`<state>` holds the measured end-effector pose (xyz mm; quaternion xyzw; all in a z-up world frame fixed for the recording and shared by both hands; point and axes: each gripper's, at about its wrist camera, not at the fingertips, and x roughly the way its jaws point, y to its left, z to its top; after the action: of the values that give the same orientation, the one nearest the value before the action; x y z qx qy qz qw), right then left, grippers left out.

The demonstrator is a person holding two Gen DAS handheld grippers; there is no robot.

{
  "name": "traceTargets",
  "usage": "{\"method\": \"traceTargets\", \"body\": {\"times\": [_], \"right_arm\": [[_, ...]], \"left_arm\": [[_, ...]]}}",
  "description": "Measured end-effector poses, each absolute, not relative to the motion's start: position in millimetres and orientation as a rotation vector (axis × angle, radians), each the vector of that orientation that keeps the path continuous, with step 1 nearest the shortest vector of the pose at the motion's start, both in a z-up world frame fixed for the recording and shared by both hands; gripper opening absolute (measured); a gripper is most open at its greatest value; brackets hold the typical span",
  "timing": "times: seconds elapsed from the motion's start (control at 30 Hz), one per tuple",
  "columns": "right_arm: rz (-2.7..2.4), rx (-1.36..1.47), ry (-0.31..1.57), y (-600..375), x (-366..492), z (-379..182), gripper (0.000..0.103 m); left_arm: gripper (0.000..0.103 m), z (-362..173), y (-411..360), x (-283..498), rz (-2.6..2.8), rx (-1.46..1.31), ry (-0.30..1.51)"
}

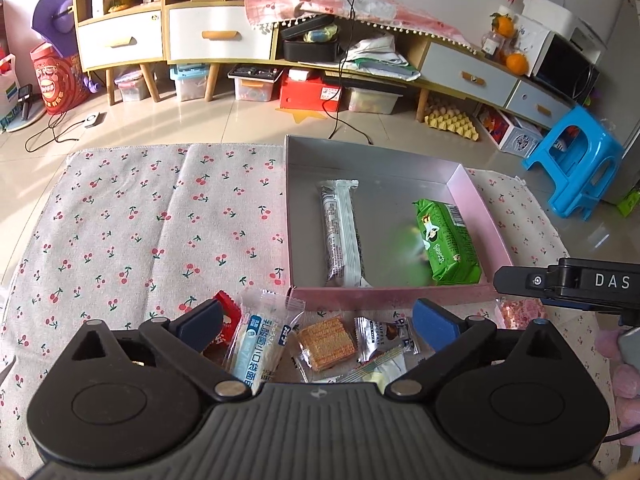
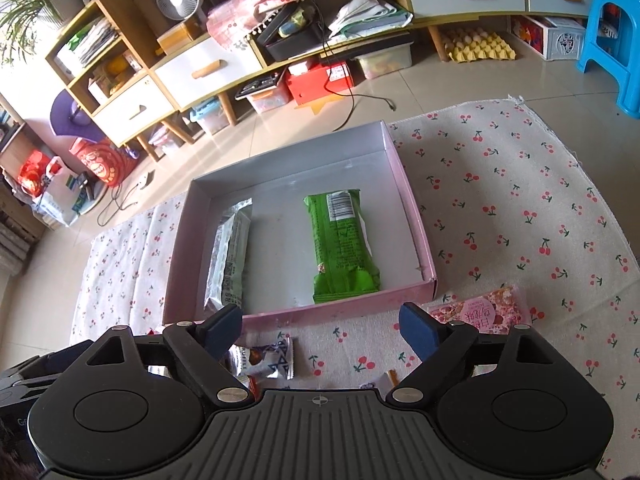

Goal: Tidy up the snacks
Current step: 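Grasp the yellow packet with the left gripper while the right gripper grasps the cream wafer packet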

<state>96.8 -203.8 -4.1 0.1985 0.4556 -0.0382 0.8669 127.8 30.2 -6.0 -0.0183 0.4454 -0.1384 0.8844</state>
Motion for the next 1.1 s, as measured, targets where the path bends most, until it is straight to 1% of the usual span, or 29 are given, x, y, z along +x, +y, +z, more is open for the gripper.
{"method": "traceTargets", "body": {"times": [0.37,0.63,0.73,0.87,0.93,1.1], "right_arm": [[0.003,0.343,1.006,-180.4,85.7,-24.0,0.09],[0.067,0.266,1.048,-158.6,77.2,-36.1,0.09],[0.099,0.248,1.056,-147.1,76.4,-37.8,0.09],[0.145,0.221,1.067,-130.9,76.7,-40.4,0.09],[0.169,0.209,1.075,-122.8,77.1,-42.1,0.09],[0.217,0.163,1.083,-101.8,76.3,-48.1,0.09]], "left_arm": [[0.102,-22.1,60.9,114.4,-0.24,0.049,0.916],[0.1,-33.5,90.2,111.8,-0.188,0.026,0.978],[0.097,-40.6,101.9,111.5,-0.163,-0.029,1.037],[0.088,-49.6,115.6,111.1,-0.144,-0.126,1.104],[0.083,-52.4,119.8,110.4,-0.135,-0.169,1.126],[0.076,-57.2,128.9,111.2,-0.116,-0.266,1.158]]}}
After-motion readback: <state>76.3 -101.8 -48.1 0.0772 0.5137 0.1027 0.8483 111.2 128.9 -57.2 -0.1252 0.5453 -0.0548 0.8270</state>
